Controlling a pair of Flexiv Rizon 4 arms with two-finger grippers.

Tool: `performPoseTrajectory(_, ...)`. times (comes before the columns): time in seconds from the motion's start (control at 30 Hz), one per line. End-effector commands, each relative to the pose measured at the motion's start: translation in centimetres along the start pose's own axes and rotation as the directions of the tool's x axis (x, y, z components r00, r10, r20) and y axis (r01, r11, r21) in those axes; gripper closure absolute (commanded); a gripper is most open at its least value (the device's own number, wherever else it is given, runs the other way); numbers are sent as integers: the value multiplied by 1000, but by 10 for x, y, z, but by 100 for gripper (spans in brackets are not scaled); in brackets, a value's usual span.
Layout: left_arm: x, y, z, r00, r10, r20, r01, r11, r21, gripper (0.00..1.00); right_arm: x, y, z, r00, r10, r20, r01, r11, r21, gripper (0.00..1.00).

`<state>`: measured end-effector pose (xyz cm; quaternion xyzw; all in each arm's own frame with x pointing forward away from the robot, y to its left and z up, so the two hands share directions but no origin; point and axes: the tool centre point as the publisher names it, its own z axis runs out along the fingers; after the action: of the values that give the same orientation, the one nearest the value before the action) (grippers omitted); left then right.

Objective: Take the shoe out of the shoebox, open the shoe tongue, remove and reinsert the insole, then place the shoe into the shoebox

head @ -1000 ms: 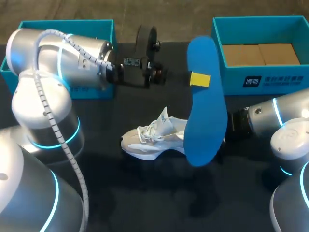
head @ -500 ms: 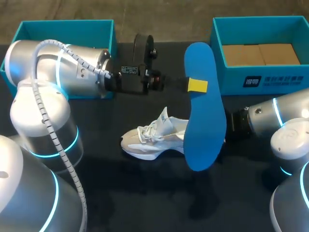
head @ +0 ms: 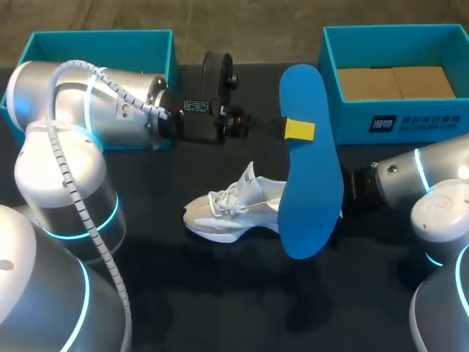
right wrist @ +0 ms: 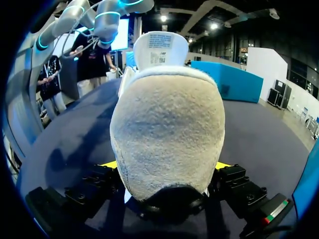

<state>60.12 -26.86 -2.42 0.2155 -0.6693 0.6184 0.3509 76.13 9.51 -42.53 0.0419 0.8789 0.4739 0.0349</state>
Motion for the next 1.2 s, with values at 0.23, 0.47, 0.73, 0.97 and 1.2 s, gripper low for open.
performPoseTrajectory(0.23,0,2,0,1000,0,0,0,1000,5,100,1,10,-26,1000,16,13,-17,996,93,0)
performPoseTrajectory(0.47,0,2,0,1000,0,0,0,1000,5,100,-3,20,-40,999,33,11,-35,980,194,0)
performPoseTrajectory(0.73,0,2,0,1000,0,0,0,1000,5,100,-5,36,-54,999,27,47,-39,960,276,0)
performPoseTrajectory(0.97,0,2,0,1000,0,0,0,1000,5,100,-3,54,-62,996,37,87,-67,924,377,0)
performPoseTrajectory(1.2,0,2,0,1000,0,0,0,1000,5,100,-2,63,-64,991,85,107,-123,900,418,0)
